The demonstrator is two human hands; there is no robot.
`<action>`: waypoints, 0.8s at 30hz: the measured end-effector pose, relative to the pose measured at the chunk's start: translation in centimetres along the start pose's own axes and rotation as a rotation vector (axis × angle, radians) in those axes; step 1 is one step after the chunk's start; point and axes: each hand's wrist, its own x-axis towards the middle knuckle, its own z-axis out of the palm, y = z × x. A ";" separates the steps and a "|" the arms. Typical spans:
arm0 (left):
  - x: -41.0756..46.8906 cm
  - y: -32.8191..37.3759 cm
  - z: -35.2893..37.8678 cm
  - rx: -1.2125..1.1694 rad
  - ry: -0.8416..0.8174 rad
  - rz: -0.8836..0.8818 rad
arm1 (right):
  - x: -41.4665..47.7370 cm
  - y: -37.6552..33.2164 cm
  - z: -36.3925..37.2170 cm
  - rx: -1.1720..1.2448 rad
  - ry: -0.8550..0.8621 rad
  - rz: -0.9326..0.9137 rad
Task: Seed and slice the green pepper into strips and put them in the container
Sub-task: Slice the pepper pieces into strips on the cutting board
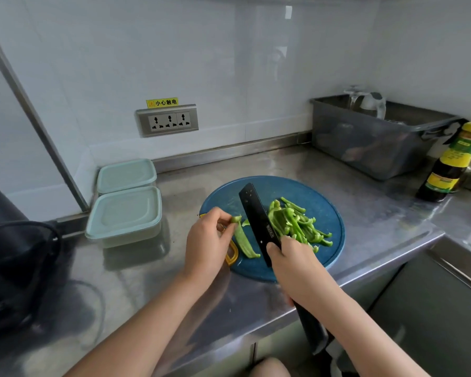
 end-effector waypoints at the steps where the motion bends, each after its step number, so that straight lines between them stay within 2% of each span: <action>1: 0.0 0.0 0.0 0.010 0.002 0.017 | 0.1 -0.1 0.1 0.004 -0.009 -0.001; 6: 0.0 -0.1 0.3 0.005 -0.014 0.009 | 0.5 -0.2 0.8 0.045 0.004 -0.008; 11: 0.2 -0.4 0.5 -0.056 -0.044 -0.132 | 0.0 -0.1 1.7 0.054 0.043 -0.036; 24: 1.5 -1.1 0.7 -0.008 -0.174 -0.405 | -0.1 0.3 2.5 -0.101 0.079 -0.139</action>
